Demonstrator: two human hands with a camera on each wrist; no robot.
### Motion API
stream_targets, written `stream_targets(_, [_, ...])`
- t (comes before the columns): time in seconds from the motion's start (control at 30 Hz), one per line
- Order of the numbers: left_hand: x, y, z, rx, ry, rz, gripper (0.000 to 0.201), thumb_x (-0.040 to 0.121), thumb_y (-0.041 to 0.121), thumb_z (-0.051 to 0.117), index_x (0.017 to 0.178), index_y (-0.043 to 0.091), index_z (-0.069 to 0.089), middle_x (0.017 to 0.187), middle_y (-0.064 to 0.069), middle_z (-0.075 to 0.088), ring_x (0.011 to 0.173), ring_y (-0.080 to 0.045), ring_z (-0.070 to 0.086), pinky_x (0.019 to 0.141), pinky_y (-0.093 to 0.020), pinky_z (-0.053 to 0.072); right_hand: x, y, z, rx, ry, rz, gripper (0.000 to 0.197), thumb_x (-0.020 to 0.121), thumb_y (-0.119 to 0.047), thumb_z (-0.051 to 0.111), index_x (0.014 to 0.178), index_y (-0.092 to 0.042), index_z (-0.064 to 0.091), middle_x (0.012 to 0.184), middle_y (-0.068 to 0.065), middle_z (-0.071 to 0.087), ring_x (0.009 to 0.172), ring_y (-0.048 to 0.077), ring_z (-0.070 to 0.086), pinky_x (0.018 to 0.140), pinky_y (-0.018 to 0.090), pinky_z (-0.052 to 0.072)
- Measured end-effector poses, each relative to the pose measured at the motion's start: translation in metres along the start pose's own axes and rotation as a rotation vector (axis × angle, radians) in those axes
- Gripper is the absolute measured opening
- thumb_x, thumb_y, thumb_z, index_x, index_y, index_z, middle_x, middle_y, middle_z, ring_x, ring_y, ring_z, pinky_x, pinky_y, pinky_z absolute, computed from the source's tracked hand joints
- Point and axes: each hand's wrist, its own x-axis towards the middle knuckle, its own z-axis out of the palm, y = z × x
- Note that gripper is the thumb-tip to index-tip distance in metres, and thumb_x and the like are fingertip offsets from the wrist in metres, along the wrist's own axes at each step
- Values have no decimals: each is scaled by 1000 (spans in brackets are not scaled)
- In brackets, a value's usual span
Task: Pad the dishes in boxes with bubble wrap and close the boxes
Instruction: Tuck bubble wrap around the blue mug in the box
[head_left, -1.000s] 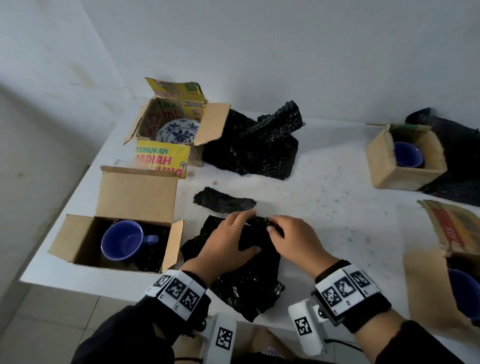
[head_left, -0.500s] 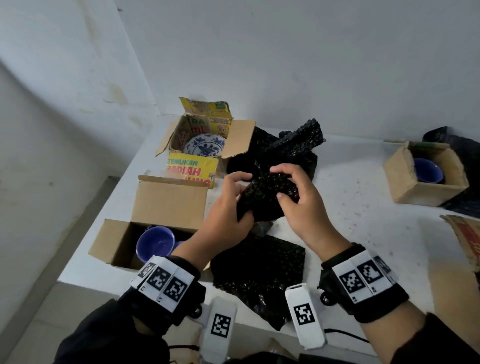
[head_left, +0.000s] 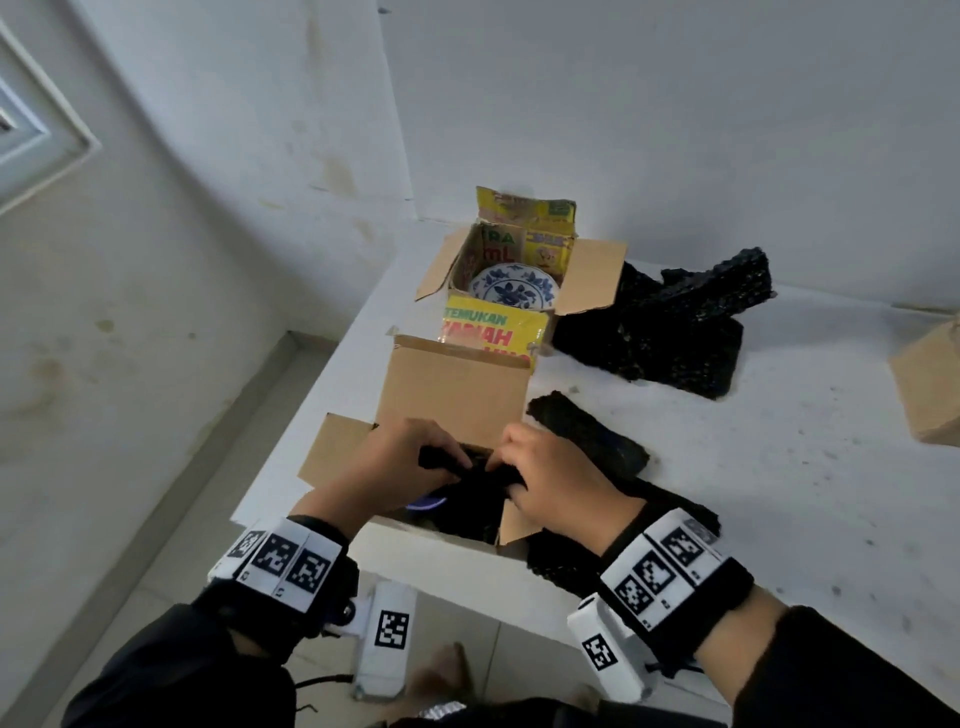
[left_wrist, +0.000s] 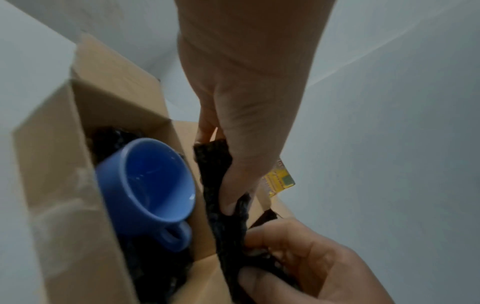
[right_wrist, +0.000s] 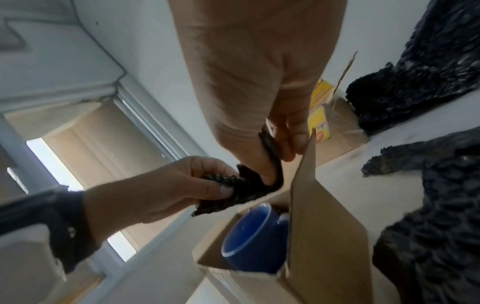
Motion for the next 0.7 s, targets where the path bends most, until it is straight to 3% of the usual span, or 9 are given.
stream_targets(0.1, [-12,-17,5,105,-75,-46,25,75,15,74,86,38,73,89,26,63,85,-2,57,81,-18,48,7,-10,14,-194,-95,-20,29,83,-10,53,108,-17,67,106,2,55,102,23,48,76,33,41])
stream_targets(0.13, [-15,-22,6,137,-83,-60,24,77,17,74,93,35,73,91,24,62,88,-4,55,82,-19,47,9,-13,18,-245,-117,-22,30,83,-11,53,108,-18,67,106,2,55,102,24,46,77,33,37])
stream_targets(0.27, [-23,-45,5,121,22,40,32,69,16,75,94,35,72,100,10,68,99,-15,58,85,-34,49,12,-26,35,-372,-179,11,30,88,-22,49,111,-30,66,106,2,48,104,25,40,75,33,19])
stream_targets(0.37, [-28,-60,0,94,162,68,49,65,17,76,112,28,67,120,5,59,114,-15,51,95,-38,46,12,-32,46,-411,-236,5,31,92,-26,43,115,-33,62,108,3,45,103,26,38,83,36,23])
stream_targets(0.5, [-36,-76,-1,31,175,-50,72,79,16,73,142,24,39,151,0,30,143,-17,19,110,-30,23,12,-34,48,-371,-269,56,33,93,-28,35,112,-31,61,107,4,42,102,25,36,88,37,23])
stream_targets(0.6, [-41,-77,-1,-239,132,-175,70,92,16,58,150,20,19,157,6,14,142,-3,6,113,-24,12,12,-38,48,-341,-264,82,32,92,-28,37,114,-26,60,110,3,46,104,23,40,91,37,29])
stream_targets(0.7, [-45,-81,-1,-594,91,-290,59,100,32,43,151,27,15,157,12,15,144,-4,10,118,-30,12,7,-42,54,-173,-55,72,29,90,-29,40,109,-24,62,108,-3,56,101,19,49,81,36,44])
